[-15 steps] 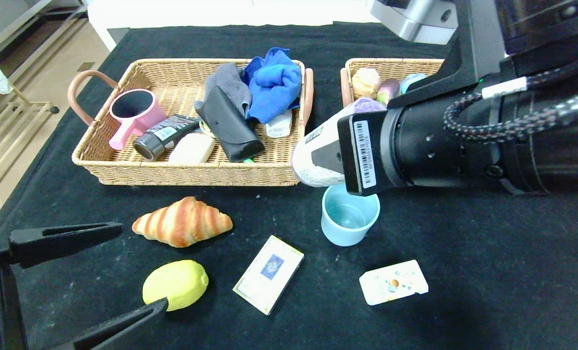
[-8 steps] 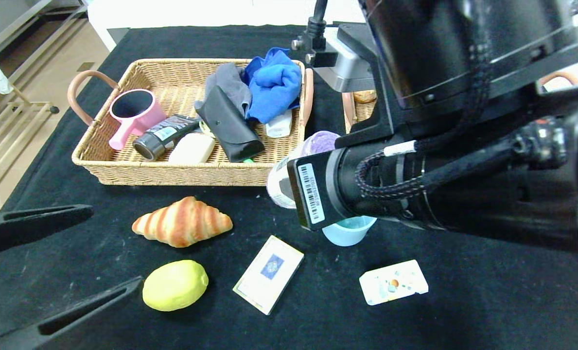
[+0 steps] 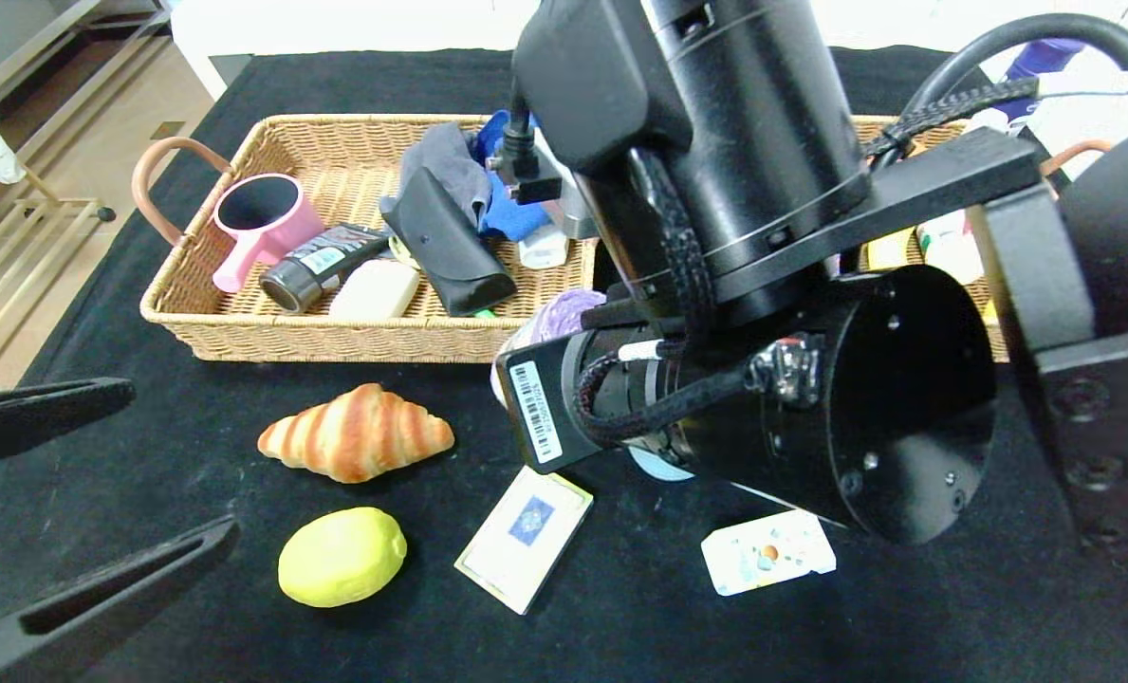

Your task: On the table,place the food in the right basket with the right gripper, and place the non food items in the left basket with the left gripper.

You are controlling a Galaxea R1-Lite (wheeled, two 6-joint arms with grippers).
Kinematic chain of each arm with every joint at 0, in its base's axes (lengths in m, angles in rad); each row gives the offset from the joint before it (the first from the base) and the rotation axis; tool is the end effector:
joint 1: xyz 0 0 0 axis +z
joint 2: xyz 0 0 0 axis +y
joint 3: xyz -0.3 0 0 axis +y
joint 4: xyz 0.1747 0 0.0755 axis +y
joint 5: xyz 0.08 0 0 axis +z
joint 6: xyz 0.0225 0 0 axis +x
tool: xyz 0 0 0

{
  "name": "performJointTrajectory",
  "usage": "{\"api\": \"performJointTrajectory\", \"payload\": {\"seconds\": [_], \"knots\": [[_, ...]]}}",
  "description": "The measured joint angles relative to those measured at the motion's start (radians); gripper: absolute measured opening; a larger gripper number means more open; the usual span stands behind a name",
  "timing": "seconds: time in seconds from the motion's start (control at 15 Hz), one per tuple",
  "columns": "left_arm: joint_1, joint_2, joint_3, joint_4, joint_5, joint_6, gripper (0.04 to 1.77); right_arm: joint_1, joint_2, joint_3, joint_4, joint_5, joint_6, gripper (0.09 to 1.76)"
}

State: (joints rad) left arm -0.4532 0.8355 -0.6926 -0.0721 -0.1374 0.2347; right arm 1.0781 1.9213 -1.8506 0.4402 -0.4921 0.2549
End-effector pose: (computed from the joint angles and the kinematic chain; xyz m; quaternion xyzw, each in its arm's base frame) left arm 0.0746 -0.0398 0.2651 0.1175 0.0007 -0.2929 0.9489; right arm 0.1842 0.3207 0.2959 -0.0594 0.2128 0.2545 0.9415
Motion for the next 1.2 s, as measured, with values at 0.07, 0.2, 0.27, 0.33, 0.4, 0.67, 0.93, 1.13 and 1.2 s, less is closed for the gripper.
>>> {"api": "performJointTrajectory", "payload": {"seconds": [0.07, 0.2, 0.27, 0.33, 0.4, 0.67, 0.93, 1.13, 1.2], "knots": [[0.007, -0.004, -0.004, 0.009, 0.000, 0.001, 1.72, -0.001, 0.011, -0.011, 0.000, -0.001, 0.000, 1.00], [0.013, -0.012, -0.007, 0.011, 0.003, 0.003, 1.72, -0.003, 0.034, -0.032, 0.000, -0.002, 0.000, 1.00], [0.014, -0.015, -0.007, 0.011, 0.006, 0.008, 1.72, -0.003, 0.045, -0.037, 0.001, -0.002, 0.000, 1.00], [0.016, -0.020, -0.007, 0.011, 0.010, 0.021, 1.72, -0.004, 0.056, -0.038, 0.004, -0.002, 0.000, 1.00], [0.017, -0.024, -0.004, 0.012, 0.011, 0.029, 1.72, -0.004, 0.067, -0.038, 0.005, -0.003, 0.000, 1.00], [0.016, -0.039, 0.001, 0.015, 0.008, 0.034, 1.72, -0.001, 0.093, -0.040, 0.006, -0.005, -0.001, 1.00], [0.014, -0.045, 0.006, 0.013, 0.003, 0.037, 1.72, 0.000, 0.108, -0.040, 0.002, -0.037, -0.027, 1.00], [0.012, -0.046, 0.011, 0.013, 0.002, 0.048, 1.72, 0.000, 0.116, -0.040, 0.000, -0.041, -0.027, 1.00], [0.011, -0.046, 0.015, 0.011, 0.002, 0.050, 1.72, 0.000, 0.118, -0.039, -0.002, -0.044, -0.027, 1.00]]}}
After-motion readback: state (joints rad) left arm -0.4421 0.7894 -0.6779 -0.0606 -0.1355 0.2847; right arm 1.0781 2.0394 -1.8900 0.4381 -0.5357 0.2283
